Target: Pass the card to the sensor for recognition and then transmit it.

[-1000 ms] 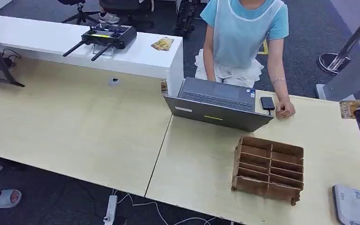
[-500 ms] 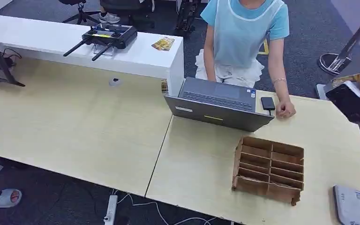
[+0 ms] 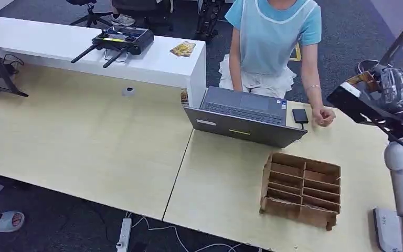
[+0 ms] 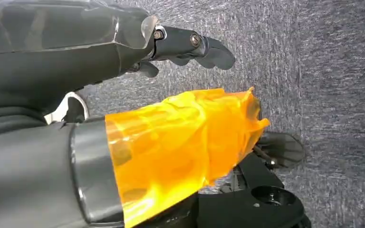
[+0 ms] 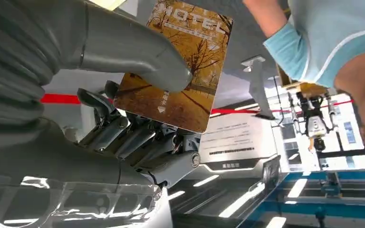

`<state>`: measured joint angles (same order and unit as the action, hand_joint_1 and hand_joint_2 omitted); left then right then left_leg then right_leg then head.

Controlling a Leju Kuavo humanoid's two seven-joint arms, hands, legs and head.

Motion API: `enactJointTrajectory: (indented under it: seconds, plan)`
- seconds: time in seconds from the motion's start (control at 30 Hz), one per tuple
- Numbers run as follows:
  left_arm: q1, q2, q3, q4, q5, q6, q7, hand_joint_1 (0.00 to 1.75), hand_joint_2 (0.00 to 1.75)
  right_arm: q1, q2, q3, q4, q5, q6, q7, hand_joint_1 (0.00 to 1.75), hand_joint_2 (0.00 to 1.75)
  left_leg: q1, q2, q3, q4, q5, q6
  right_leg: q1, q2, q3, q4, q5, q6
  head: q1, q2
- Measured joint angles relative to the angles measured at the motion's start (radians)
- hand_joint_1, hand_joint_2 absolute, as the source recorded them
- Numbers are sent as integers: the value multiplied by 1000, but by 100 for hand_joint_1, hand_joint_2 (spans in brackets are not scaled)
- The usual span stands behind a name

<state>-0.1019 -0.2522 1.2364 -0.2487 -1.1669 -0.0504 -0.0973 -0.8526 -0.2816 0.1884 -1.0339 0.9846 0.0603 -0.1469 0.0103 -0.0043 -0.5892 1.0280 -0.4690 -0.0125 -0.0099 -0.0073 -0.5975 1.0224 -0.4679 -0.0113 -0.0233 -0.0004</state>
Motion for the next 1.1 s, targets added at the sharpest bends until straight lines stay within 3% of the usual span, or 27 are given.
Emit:
enactJointTrajectory:
  seconds: [0.33, 0.73, 1.1]
  plan:
    - [0, 2, -11, 0, -16, -4, 3, 0, 0, -67, 47, 66, 78, 37, -30, 23, 175, 175, 0, 0, 0, 0, 0, 0, 0, 0, 0, 0, 0, 0, 0, 0]
    - [0, 6, -32, 0, -39, -11, 3, 0, 0, -171, 150, 102, 227, 132, -48, 65, 175, 175, 0, 0, 0, 0, 1, 0, 0, 0, 0, 0, 0, 0, 0, 0]
    - [0, 6, -36, 0, -39, -12, 3, 0, 0, -191, 174, 124, 313, 171, -76, 85, 175, 175, 0, 0, 0, 0, 1, 0, 0, 0, 0, 0, 0, 0, 0, 0]
